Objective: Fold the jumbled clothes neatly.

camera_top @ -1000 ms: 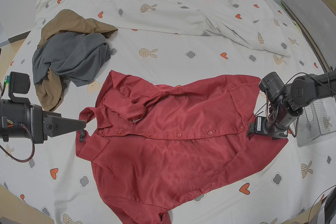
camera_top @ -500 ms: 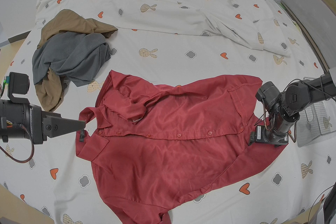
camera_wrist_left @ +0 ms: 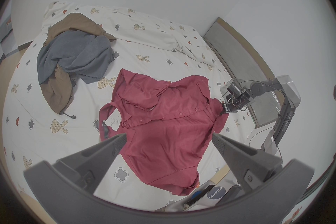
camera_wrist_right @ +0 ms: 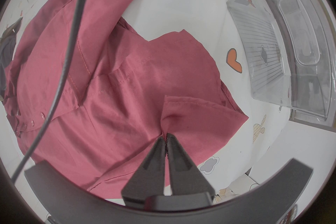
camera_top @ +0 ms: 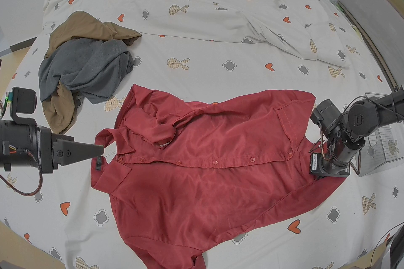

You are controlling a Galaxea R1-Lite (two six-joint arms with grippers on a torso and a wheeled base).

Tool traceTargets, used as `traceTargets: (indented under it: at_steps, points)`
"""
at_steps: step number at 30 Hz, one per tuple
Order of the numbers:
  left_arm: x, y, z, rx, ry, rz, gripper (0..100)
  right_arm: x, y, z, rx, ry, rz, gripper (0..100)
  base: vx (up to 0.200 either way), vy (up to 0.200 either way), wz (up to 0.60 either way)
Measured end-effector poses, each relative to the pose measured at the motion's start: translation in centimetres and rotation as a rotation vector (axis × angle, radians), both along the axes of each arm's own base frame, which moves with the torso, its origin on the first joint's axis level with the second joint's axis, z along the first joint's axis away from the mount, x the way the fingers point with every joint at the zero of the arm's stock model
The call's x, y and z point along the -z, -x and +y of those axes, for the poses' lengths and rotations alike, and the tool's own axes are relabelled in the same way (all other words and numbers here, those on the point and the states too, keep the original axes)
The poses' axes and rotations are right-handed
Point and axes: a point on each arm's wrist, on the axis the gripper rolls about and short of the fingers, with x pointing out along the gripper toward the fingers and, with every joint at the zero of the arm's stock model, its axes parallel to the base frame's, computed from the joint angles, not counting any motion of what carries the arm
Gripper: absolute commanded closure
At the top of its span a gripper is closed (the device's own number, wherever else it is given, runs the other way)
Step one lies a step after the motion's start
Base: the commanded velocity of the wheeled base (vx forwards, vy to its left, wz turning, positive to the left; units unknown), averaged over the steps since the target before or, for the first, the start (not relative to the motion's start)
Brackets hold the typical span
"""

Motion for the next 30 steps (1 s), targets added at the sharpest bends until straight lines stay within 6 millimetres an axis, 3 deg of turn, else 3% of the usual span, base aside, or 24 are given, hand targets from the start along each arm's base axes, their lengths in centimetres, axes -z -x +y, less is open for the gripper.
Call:
traceTargets:
  at_steps: [7, 14, 21, 22, 30]
  points:
    - [0.2, -0.1, 0.0, 0.002, -0.002, -0.004, 0, -0.7, 3.0, -1.1, 0.007, 0.003, 0.013, 100, 0.000, 0.000, 0.00]
    - [0.3, -0.1, 0.0, 0.004, -0.006, -0.004, 0, -1.2, 8.6, -3.0, 0.013, 0.008, 0.029, 100, 0.000, 0.000, 0.00]
    - [0.3, -0.2, -0.1, 0.005, -0.007, -0.002, 0, -0.5, 14.1, -4.4, -0.005, 0.011, 0.060, 100, 0.000, 0.000, 0.00]
    - [0.4, -0.2, -0.1, 0.005, -0.008, -0.002, 0, -0.4, 14.5, -4.4, -0.011, 0.012, 0.063, 0, 0.000, 0.000, 0.00]
    - [0.5, -0.2, -0.1, 0.005, -0.009, 0.002, 0, 0.4, 17.7, -4.2, -0.023, 0.000, 0.067, 0, 0.000, 0.000, 0.00]
